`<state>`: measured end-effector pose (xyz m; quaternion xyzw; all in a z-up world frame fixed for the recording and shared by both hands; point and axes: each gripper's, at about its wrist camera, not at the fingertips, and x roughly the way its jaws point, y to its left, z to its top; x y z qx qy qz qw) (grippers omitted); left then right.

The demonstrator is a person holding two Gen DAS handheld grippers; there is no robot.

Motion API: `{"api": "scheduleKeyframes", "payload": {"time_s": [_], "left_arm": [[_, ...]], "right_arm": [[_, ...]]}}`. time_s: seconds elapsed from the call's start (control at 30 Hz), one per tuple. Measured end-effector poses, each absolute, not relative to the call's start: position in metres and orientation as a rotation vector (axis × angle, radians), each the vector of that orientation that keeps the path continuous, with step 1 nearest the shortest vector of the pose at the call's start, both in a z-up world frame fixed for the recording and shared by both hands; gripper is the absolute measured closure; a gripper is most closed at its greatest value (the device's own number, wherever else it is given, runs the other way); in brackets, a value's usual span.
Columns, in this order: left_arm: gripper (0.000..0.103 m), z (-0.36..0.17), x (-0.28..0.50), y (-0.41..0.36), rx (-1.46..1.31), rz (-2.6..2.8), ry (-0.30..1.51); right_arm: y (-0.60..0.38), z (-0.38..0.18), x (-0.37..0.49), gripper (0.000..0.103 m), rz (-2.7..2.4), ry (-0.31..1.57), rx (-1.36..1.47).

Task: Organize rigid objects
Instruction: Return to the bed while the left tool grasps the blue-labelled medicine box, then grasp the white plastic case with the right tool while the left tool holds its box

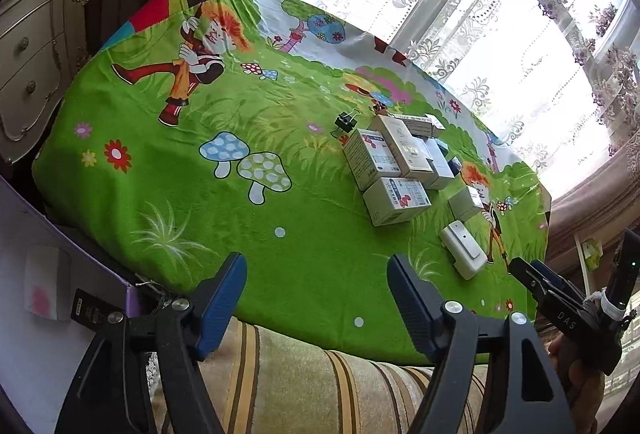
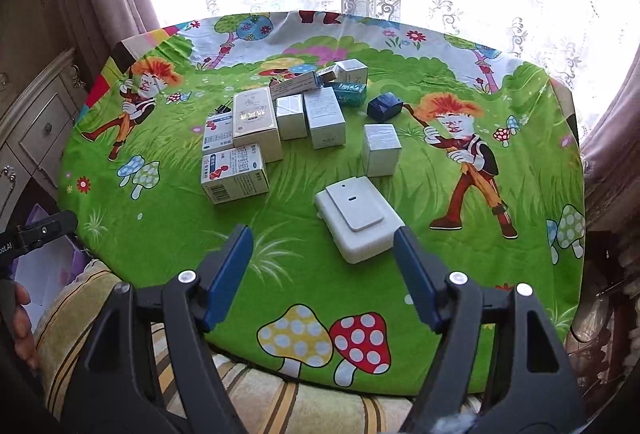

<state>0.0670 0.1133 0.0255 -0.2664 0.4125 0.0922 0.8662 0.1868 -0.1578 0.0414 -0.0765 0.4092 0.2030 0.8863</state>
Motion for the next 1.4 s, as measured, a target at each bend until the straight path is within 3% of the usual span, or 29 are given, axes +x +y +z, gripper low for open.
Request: {"api": "scheduleKeyframes", "payload": {"time_s": [0.07, 0.33, 0.5, 1.07, 1.17, 1.3, 1.33, 1.4], "left_arm": [[0.019, 0.026, 0.079, 0.106, -0.546, 0.19, 0.866], [0.014, 0.016, 0.128, 0.081, -0.524, 0.192, 0.921], [0.002, 0.01, 0.165, 0.065, -0.52, 0.21, 0.944], [0.001, -0.039, 0.247, 0.037, -0.525, 0.326, 1.056], [0.003, -0.045, 0.249, 0.036, -0.5, 0.332, 1.063], [0.026, -0.048, 0.251, 0.036, -0.465, 0.325, 1.07], [0.026, -0.047, 0.251, 0.037, -0.466, 0.315, 1.071], [0.026, -0.046, 0.251, 0.035, -0.461, 0.298, 1.067]], "right_arm": [[-0.164, 0.036, 0.196, 0.027, 0.41, 0.859, -0.177], [-0.17, 0.014, 0.225, 0.024, 0.412, 0.901, -0.27], [-0.161, -0.003, 0.237, 0.024, 0.432, 0.936, -0.33], [-0.144, -0.046, 0.27, 0.021, 0.493, 1.02, -0.4], [-0.142, -0.053, 0.274, 0.021, 0.499, 1.031, -0.398], [-0.144, -0.054, 0.281, 0.023, 0.503, 1.044, -0.345], [-0.144, -0.054, 0.281, 0.03, 0.514, 1.047, -0.326], [-0.143, -0.053, 0.281, 0.033, 0.514, 1.049, -0.319]]}}
